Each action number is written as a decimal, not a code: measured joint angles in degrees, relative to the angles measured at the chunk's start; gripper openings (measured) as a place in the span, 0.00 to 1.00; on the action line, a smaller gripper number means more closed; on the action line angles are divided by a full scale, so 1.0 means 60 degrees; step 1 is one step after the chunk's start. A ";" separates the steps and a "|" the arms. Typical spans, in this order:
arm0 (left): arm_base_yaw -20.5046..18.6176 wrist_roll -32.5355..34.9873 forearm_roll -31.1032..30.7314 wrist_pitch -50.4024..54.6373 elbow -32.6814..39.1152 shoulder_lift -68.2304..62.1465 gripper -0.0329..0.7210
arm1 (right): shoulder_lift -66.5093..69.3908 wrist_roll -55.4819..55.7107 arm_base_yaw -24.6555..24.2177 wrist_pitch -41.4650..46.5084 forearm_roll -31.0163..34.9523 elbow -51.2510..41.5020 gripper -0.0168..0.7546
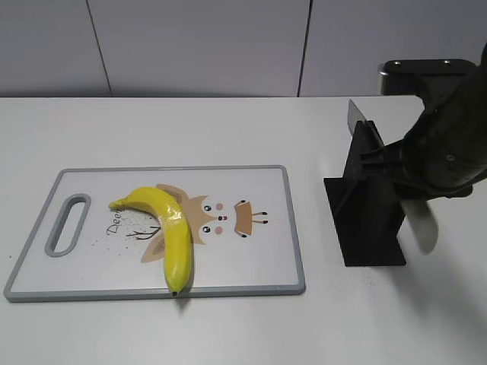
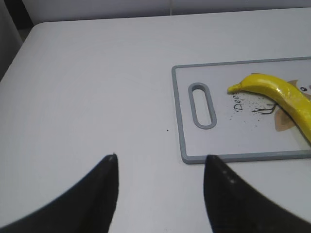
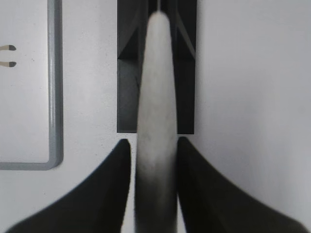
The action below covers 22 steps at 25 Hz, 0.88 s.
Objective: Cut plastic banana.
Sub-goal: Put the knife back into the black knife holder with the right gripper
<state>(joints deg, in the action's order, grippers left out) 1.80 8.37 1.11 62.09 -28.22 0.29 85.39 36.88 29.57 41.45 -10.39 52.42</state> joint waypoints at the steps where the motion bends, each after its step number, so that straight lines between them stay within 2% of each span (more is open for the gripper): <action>1: 0.0000 0.0000 0.0000 0.0000 0.0000 0.0000 0.76 | 0.0000 0.0000 0.0000 0.0000 0.0070 0.0000 0.41; 4: 0.0000 0.0000 0.0000 0.0000 0.0000 0.0000 0.76 | 0.0000 -0.0018 0.0000 0.0051 0.0232 0.0000 0.71; 5: 0.0000 0.0000 0.0000 0.0000 0.0000 0.0000 0.76 | 0.0000 -0.0079 0.0000 0.0104 0.0289 0.0000 0.79; 6: 0.0000 0.0000 0.0000 0.0000 0.0000 0.0000 0.76 | 0.0000 -0.0209 0.0000 0.0157 0.0371 0.0000 0.82; 13: 0.0000 0.0000 0.0000 0.0000 0.0000 0.0000 0.76 | -0.1117 -0.2017 0.0178 0.0920 0.1732 0.0000 0.85; 17: 0.0000 0.0000 0.0000 0.0000 0.0000 0.0000 0.76 | -0.2190 -0.2615 0.0618 0.1606 0.1956 -0.0203 0.85; 22: 0.0000 0.0000 0.0000 0.0000 0.0000 0.0000 0.76 | -0.4231 -0.3197 0.0716 0.2020 0.1990 -0.0939 0.84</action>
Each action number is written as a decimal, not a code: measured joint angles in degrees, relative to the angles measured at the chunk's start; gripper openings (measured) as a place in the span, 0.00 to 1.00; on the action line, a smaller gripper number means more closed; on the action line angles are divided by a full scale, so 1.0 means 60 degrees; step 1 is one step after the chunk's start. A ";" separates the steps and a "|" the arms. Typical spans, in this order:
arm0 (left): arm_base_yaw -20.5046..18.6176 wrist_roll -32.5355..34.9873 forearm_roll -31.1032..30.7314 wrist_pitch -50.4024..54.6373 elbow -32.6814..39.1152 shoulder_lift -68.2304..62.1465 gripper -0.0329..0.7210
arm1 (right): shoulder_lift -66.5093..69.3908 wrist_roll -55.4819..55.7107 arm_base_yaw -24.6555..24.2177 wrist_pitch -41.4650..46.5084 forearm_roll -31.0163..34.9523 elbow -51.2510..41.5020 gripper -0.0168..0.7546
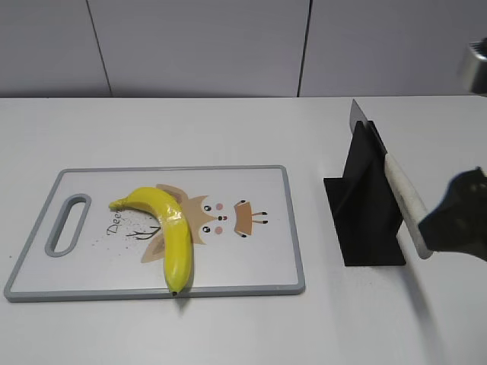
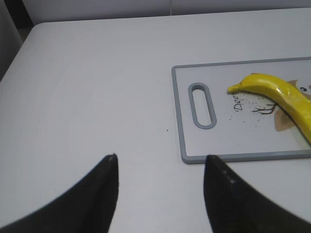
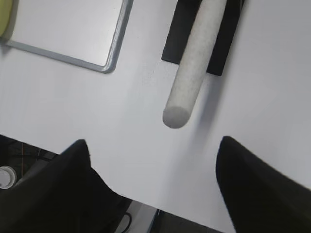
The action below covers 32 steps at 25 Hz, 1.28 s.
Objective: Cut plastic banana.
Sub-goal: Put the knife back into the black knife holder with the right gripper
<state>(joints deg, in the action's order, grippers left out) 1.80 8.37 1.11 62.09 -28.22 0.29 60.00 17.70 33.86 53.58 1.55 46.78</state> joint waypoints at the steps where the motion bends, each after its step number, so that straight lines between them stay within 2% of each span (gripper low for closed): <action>1: 0.0000 0.0000 0.0000 0.0000 0.0000 0.0000 0.76 | -0.0429 -0.0424 0.0004 0.0020 0.0000 -0.0202 0.84; 6: 0.0000 0.0000 0.0000 0.0000 0.0000 0.0000 0.76 | -0.3002 -0.1972 0.0004 0.0201 -0.0008 -0.1211 0.79; 17: 0.0000 0.0000 0.0010 0.0000 0.0000 0.0000 0.76 | -0.7469 -0.2171 0.0011 0.1122 -0.0017 -0.2863 0.76; 32: 0.0000 0.0000 0.0019 0.0000 0.0000 0.0000 0.76 | -0.8706 -0.2182 0.0011 0.1114 -0.0107 -0.3040 0.76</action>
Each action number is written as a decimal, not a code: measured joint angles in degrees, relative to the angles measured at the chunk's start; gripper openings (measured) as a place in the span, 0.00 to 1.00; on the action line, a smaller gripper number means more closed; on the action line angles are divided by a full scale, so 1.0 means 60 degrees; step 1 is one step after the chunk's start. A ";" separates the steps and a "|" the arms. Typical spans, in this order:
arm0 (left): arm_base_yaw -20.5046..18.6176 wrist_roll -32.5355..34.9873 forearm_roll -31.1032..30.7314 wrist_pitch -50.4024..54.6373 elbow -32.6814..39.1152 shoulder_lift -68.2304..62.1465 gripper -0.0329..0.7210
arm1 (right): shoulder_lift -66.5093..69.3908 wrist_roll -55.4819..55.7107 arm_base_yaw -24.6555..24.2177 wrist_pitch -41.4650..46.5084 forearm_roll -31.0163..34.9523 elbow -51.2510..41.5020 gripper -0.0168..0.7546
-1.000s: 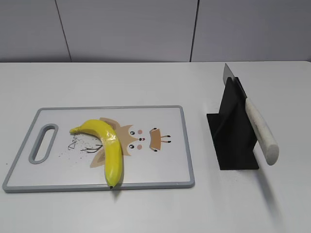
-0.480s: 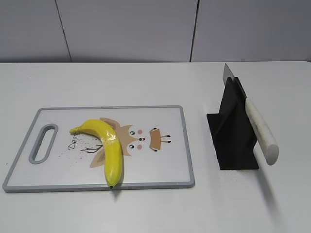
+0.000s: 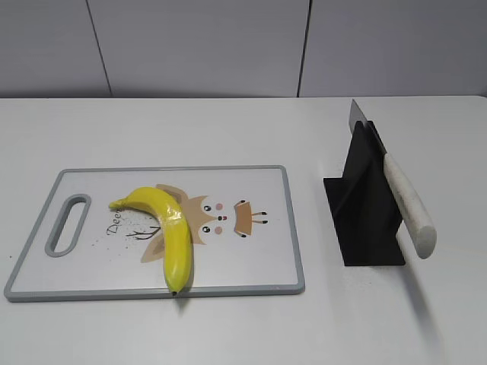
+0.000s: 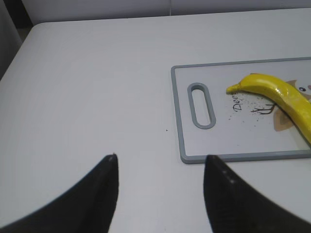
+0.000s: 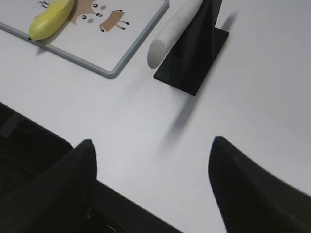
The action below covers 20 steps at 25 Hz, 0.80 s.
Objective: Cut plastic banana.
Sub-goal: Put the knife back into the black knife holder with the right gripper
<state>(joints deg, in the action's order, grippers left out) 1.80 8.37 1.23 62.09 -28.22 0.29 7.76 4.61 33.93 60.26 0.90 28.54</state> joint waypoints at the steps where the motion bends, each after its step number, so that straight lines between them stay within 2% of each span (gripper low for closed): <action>1: 0.0000 0.0000 0.0000 0.0000 0.0000 0.0000 0.76 | -0.0071 0.0000 0.0000 0.0000 0.0000 0.0000 0.76; 11: 0.0000 0.0000 0.0000 0.0000 0.0000 0.0000 0.76 | -0.1209 -0.0010 -0.0029 0.0000 0.0000 -0.0011 0.76; 16: 0.0000 0.0000 0.0012 0.0000 0.0000 0.0000 0.76 | -0.1354 -0.0022 -0.0500 0.0000 0.0010 -0.0011 0.76; 20: 0.0000 0.0000 0.0012 0.0000 0.0000 0.0000 0.76 | -0.1354 -0.0022 -0.1250 0.0000 0.0010 -0.0011 0.76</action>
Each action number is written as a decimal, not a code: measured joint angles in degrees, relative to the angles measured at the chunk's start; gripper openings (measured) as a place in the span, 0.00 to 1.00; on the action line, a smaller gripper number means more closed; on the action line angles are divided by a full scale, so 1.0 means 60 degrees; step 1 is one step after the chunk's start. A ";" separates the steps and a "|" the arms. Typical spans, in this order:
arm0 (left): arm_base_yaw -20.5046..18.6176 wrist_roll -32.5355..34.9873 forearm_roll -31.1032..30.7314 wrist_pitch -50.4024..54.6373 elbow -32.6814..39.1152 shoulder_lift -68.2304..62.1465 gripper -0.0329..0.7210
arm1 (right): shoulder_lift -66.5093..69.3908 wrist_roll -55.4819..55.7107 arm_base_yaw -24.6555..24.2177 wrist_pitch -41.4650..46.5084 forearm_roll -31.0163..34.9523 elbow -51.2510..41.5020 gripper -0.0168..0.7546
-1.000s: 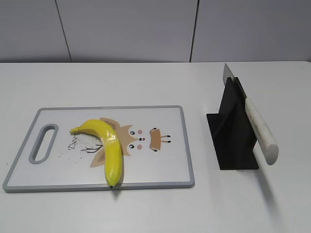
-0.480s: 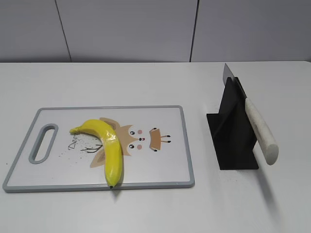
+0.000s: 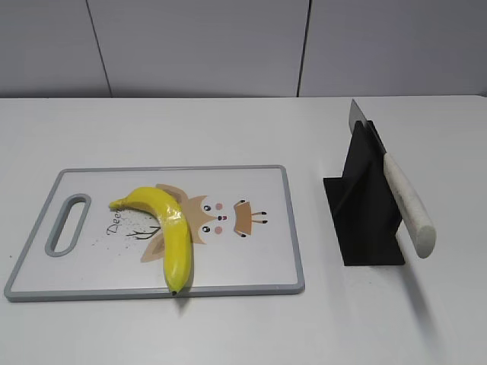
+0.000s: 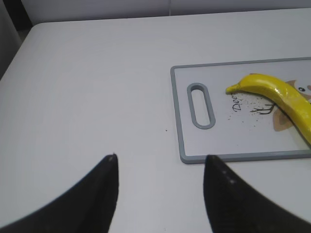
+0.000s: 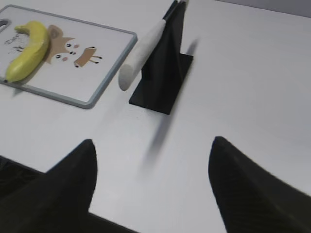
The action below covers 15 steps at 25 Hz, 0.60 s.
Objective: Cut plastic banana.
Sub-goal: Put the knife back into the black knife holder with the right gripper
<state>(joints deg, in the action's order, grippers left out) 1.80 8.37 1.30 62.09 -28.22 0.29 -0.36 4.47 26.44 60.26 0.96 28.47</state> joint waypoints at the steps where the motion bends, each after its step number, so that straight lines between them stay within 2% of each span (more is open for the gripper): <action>1: 0.0000 0.0000 0.0000 0.0000 0.0000 0.0000 0.76 | 0.0000 0.0000 -0.0228 0.0000 0.0000 0.0000 0.76; 10: 0.0000 0.0000 0.0000 0.0000 0.0000 0.0000 0.71 | 0.0000 0.0000 -0.2884 0.0000 0.0010 0.0000 0.76; 15: 0.0000 0.0000 0.0000 0.0000 0.0000 0.0000 0.71 | 0.0000 0.0000 -0.3365 0.0000 0.0010 0.0000 0.76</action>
<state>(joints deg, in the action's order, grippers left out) 1.80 8.37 1.30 62.09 -28.22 0.29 -0.36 4.47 6.24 60.26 1.02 28.47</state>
